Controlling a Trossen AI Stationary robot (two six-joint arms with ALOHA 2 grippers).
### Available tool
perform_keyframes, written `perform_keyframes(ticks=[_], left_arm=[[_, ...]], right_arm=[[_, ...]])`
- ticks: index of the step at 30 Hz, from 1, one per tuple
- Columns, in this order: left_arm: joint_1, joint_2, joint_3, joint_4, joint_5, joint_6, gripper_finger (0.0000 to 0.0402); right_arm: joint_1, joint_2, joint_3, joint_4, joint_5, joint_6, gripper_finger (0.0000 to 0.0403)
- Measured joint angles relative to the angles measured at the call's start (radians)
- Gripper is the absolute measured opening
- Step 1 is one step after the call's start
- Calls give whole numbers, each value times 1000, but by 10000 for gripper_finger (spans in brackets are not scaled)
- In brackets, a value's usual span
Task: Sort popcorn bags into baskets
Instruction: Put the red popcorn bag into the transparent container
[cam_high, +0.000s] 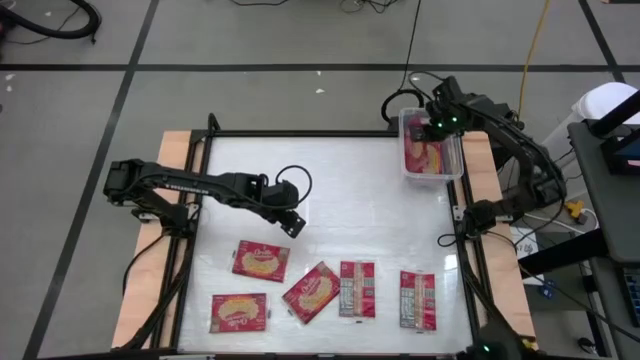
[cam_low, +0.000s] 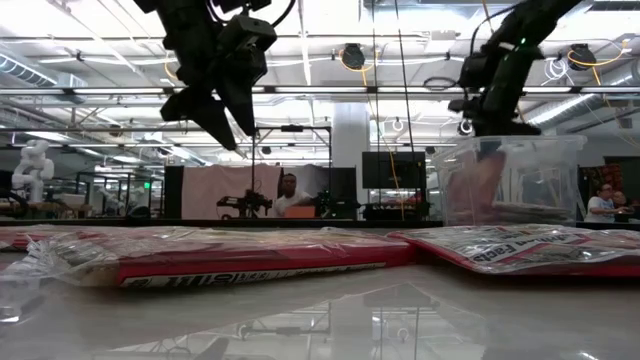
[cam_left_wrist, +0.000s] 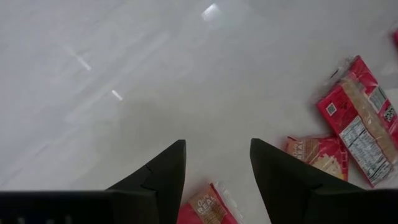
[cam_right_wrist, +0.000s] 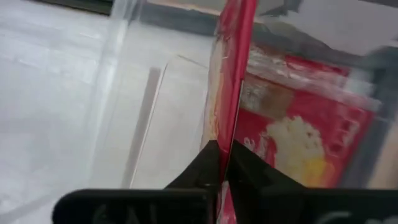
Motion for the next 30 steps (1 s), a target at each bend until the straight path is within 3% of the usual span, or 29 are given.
perform_keyframes(ticks=[8, 21, 30], left_arm=[[29, 0, 0, 2, 0, 67, 182], [65, 0, 0, 2, 1, 151, 182], [63, 0, 0, 3, 9, 154, 182]], right_arm=[[2, -126, 5, -149, -30, 0, 2], [21, -127, 5, -151, 20, 41, 1], [105, -65, 5, -208, 194, 22, 8]])
